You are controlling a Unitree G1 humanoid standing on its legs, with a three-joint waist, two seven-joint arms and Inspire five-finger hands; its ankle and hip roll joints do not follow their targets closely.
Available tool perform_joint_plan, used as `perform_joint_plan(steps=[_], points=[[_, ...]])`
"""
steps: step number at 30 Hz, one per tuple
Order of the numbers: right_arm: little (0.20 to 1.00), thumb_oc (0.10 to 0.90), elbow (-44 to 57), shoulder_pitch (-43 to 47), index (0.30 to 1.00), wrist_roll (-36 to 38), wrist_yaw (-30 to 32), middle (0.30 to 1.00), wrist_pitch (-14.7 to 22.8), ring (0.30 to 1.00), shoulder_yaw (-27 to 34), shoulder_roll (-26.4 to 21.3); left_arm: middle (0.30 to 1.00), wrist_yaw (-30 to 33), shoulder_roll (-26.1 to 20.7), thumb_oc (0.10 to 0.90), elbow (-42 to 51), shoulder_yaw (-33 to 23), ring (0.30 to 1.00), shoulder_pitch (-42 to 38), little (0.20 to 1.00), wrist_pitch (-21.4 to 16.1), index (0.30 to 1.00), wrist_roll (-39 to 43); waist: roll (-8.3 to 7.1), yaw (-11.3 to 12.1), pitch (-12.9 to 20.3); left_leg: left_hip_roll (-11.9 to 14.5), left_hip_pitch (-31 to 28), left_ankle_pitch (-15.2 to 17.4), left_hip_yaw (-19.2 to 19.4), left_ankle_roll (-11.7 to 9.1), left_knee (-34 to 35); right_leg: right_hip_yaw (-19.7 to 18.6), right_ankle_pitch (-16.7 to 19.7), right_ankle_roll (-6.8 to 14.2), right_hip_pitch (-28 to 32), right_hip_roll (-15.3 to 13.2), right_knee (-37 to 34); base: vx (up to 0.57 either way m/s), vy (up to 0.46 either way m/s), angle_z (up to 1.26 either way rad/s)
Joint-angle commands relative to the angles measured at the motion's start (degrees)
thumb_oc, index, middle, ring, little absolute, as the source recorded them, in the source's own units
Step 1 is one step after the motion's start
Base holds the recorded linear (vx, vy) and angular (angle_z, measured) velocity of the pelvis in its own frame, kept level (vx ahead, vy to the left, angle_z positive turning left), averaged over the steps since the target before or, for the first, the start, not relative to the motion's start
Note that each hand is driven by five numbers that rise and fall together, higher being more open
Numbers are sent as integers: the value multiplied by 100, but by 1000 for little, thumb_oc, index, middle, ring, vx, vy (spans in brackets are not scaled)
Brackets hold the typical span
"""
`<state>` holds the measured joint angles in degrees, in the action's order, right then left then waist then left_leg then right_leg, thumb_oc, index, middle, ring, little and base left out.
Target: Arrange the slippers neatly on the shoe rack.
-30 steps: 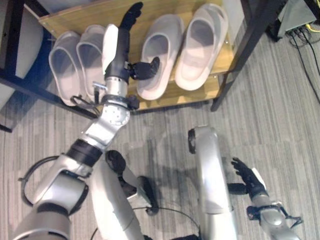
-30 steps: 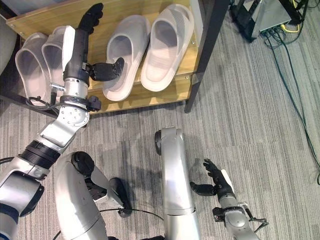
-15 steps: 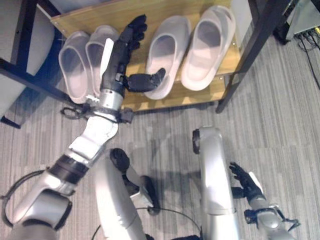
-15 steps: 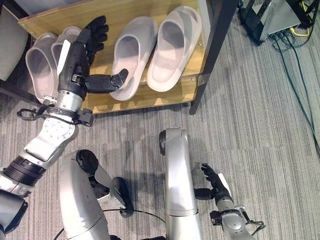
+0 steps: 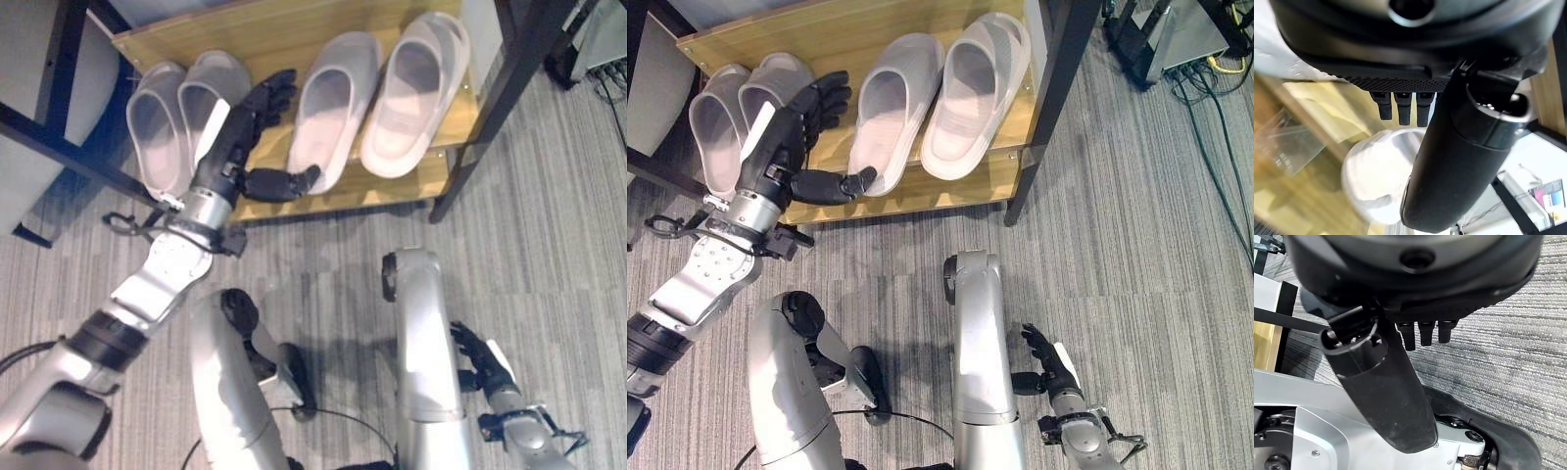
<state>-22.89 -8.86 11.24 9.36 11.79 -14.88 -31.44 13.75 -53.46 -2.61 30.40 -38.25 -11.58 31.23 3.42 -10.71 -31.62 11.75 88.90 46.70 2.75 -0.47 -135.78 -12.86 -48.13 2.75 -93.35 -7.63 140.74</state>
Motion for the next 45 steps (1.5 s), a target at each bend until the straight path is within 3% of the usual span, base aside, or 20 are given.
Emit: perform_joint_plan(steps=[1,14,22,29,35,45], points=[[900,800,574,-110,900,-212,9,900,177,900,135,-182,900,-27,-308,800,496,-314,900,-526,900,-493,900,87,270,166,183,-117,105,-96,-404,-200,486,-73,-185,-159,339,-363,-255,0,0,0],[900,800,564,-92,900,-288,14,900,155,900,39,-181,900,-303,-274,800,772,-259,900,-154,900,-456,900,245,262,191,183,-138,105,-94,-410,-228,518,-38,-186,-177,339,-398,-261,0,0,0],[900,800,542,-76,900,-261,46,900,171,900,-7,-209,900,-253,141,800,926,-130,900,-375,900,-471,900,350,215,172,183,-142,105,-75,-394,-224,498,-28,-185,-176,339,-410,-265,0,0,0],[900,800,462,8,900,-196,44,900,155,900,-56,-231,900,-193,916,800,717,92,900,-799,900,-390,900,209,155,114,183,-172,105,-62,-389,-234,487,-25,-186,-163,339,-400,-265,0,-2,1],[900,800,395,115,900,-148,54,900,157,900,-114,-241,900,-138,1313,800,565,201,900,-1055,900,-367,900,123,134,95,183,-193,105,-53,-392,-235,456,-18,-186,-157,339,-407,-246,0,0,0],[900,800,264,208,900,-127,77,900,169,900,-137,-208,900,-104,1261,800,450,96,900,-1016,900,-401,900,63,154,118,183,-211,105,-53,-415,-250,431,-12,-186,-160,339,-411,-233,0,0,0]])
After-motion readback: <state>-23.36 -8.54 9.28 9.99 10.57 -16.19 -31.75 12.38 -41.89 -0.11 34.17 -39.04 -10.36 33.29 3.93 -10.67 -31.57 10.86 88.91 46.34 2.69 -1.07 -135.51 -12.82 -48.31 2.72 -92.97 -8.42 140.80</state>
